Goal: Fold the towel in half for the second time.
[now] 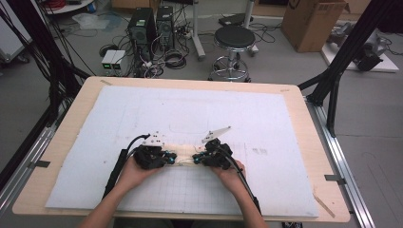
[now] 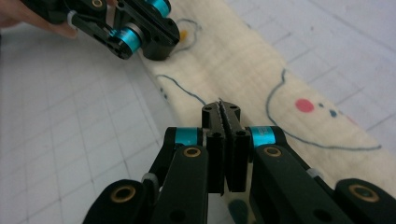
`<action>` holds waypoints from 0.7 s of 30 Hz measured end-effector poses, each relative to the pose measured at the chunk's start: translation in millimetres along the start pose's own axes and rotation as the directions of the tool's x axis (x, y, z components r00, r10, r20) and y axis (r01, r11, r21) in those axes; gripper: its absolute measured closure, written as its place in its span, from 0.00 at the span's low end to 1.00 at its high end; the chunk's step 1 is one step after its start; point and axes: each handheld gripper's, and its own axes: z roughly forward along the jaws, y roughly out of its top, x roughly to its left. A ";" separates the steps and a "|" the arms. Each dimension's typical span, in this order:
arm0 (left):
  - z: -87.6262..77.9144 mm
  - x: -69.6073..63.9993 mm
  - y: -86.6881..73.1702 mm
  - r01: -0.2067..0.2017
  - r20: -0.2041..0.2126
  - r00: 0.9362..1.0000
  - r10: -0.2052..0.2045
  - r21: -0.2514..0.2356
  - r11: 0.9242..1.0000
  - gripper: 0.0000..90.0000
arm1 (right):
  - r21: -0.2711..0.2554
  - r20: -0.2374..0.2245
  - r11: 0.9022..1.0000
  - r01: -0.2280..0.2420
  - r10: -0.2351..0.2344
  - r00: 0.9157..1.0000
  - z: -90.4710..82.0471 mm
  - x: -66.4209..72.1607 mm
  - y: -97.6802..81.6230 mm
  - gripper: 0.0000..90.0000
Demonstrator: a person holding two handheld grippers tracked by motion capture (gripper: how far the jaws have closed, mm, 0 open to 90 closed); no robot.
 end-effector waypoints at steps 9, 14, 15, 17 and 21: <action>0.3 9.1 -0.8 0.002 -0.021 1.000 -0.001 0.054 0.999 0.96 | 0.051 0.027 0.997 0.061 -0.063 0.998 5.5 1.6 4.7 0.97; -13.9 18.6 -9.5 0.019 -0.044 0.999 -0.017 0.056 0.998 0.96 | 0.063 0.034 0.994 0.090 -0.092 0.995 -3.2 -3.6 -2.4 0.94; -16.9 20.2 -11.9 0.026 -0.045 0.999 -0.023 0.054 0.998 0.96 | 0.064 0.036 0.994 0.092 -0.095 0.995 -5.6 -4.9 -3.3 0.93; -22.7 23.7 -16.7 0.027 -0.051 0.998 -0.024 0.059 0.998 0.96 | 0.069 0.049 0.993 0.098 -0.102 0.994 -10.9 -7.4 -5.9 0.93; -32.7 29.2 -26.5 0.038 -0.055 0.998 -0.035 0.058 0.998 0.96 | 0.071 0.063 0.994 0.086 -0.091 0.994 -21.4 -13.8 -12.3 0.92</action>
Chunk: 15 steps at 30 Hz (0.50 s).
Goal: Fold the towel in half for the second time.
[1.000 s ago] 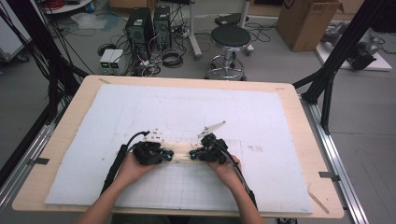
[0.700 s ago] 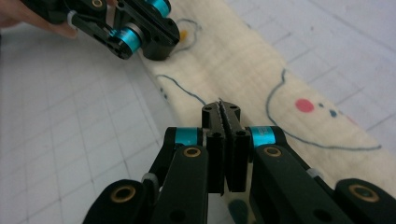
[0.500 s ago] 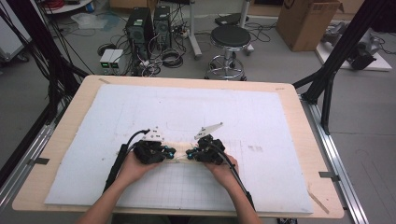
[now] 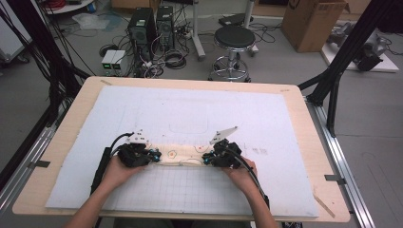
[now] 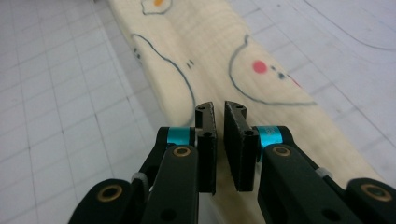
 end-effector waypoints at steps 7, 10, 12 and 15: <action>-11.5 6.1 -10.2 0.004 -0.014 1.000 -0.004 -0.014 1.000 0.93 | -0.008 0.017 1.000 -0.021 0.021 1.000 -17.2 -11.4 -18.1 0.90; -14.2 6.2 -11.1 -0.002 -0.024 1.000 0.001 -0.020 1.000 0.89 | -0.027 0.019 0.999 -0.045 0.045 0.999 -24.5 -17.0 -27.8 0.88; -14.6 6.6 -11.8 -0.005 -0.024 1.000 0.004 -0.013 1.000 0.88 | -0.039 0.027 0.998 -0.049 0.050 0.998 -29.2 -19.4 -32.6 0.87; -13.2 5.8 -11.8 -0.009 -0.031 0.999 0.009 -0.009 1.000 0.87 | -0.065 0.024 0.996 -0.064 0.066 0.998 -34.6 -22.3 -37.8 0.86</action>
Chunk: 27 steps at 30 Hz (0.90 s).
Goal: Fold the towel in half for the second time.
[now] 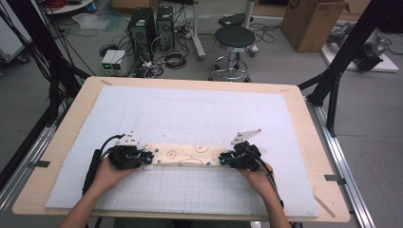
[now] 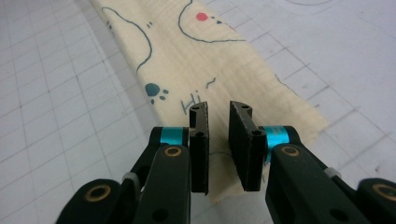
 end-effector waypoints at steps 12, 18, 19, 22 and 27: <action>-1.9 -0.1 1.2 -0.006 -0.003 1.000 0.006 -0.028 1.000 0.81 | -0.036 0.009 0.999 0.030 -0.030 1.000 -2.9 0.7 -9.4 0.80; -4.0 10.4 -1.1 0.022 -0.013 1.000 -0.022 -0.031 0.999 0.74 | -0.092 0.049 0.996 0.017 -0.013 0.999 -7.9 -5.8 -7.7 0.64; -2.4 11.0 -1.9 0.022 -0.014 1.000 -0.023 -0.026 0.999 0.73 | -0.086 0.051 0.996 0.010 -0.005 0.999 -6.6 -7.0 -8.4 0.64; 0.4 9.8 -2.2 0.013 -0.022 1.000 -0.014 -0.024 1.000 0.73 | -0.062 0.066 0.998 0.033 -0.029 0.997 -2.9 -5.4 -8.6 0.63; 0.7 10.7 -4.0 0.025 -0.015 1.000 -0.026 -0.033 0.999 0.73 | -0.034 0.095 0.998 0.060 -0.057 0.994 1.2 -0.7 -10.7 0.63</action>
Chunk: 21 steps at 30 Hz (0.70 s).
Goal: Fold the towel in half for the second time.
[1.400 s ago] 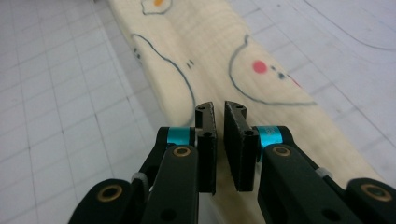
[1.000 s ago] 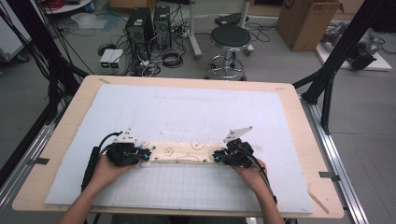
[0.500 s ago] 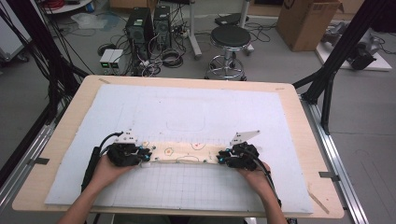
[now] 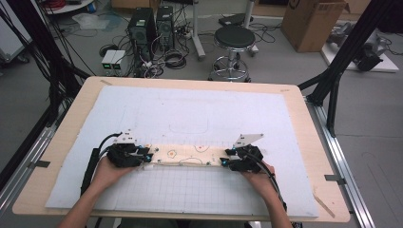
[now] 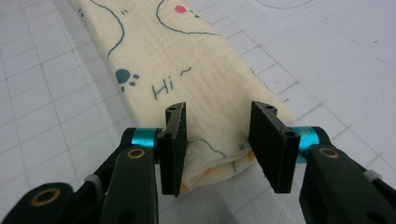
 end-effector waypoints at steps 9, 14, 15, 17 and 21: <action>-12.4 9.2 9.7 0.067 -0.033 0.997 -0.069 -0.058 0.996 0.63 | -0.055 0.016 0.996 -0.064 0.065 0.998 -14.5 -4.8 9.2 0.55; -6.7 21.5 11.6 0.140 -0.052 0.988 -0.143 -0.058 0.989 0.60 | -0.065 0.045 0.993 -0.099 0.102 0.994 -11.0 -17.0 20.8 0.55; -4.6 23.3 11.9 0.150 -0.055 0.987 -0.152 -0.051 0.987 0.60 | -0.064 0.043 0.991 -0.114 0.117 0.992 -9.9 -19.2 22.8 0.55; -0.6 25.9 12.7 0.158 -0.051 0.986 -0.160 -0.034 0.987 0.60 | -0.076 0.021 0.986 -0.147 0.149 0.989 -7.5 -24.2 24.5 0.55; 7.3 26.6 14.5 0.171 -0.035 0.985 -0.170 0.013 0.985 0.63 | -0.024 0.004 0.983 -0.184 0.184 0.983 2.4 -29.7 22.1 0.56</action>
